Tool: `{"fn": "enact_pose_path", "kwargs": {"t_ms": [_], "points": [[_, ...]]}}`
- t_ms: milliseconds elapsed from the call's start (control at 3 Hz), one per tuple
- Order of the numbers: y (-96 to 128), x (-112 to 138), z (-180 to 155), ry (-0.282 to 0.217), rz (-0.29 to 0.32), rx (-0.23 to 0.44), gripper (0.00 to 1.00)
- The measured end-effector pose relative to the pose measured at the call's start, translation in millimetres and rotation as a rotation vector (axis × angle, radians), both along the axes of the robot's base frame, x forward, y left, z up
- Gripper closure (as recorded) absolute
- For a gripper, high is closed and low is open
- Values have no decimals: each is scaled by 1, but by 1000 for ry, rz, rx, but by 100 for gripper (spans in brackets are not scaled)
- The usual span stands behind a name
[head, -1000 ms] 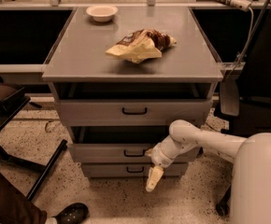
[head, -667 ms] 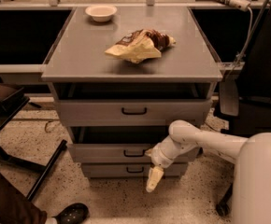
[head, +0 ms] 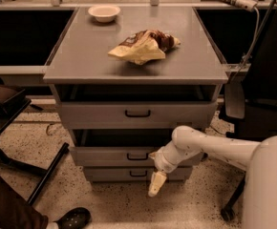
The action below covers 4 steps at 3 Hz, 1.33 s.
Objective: Close middle drawer
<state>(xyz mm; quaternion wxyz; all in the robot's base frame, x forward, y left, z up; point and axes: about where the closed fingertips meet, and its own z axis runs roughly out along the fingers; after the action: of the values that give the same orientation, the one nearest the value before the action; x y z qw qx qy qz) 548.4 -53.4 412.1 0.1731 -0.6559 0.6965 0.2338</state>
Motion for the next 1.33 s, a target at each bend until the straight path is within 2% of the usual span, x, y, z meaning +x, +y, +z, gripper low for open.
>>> {"fn": "enact_pose_path", "kwargs": {"t_ms": [333,667,1000,1333], "points": [[-4,-4,1,-97,-39,-114,0],[-2,11,-2,-203,-76,-201,0],[1,29,-12,-236,-119,-238,0],[3,41,-27,-216,-155,-260,0]]}}
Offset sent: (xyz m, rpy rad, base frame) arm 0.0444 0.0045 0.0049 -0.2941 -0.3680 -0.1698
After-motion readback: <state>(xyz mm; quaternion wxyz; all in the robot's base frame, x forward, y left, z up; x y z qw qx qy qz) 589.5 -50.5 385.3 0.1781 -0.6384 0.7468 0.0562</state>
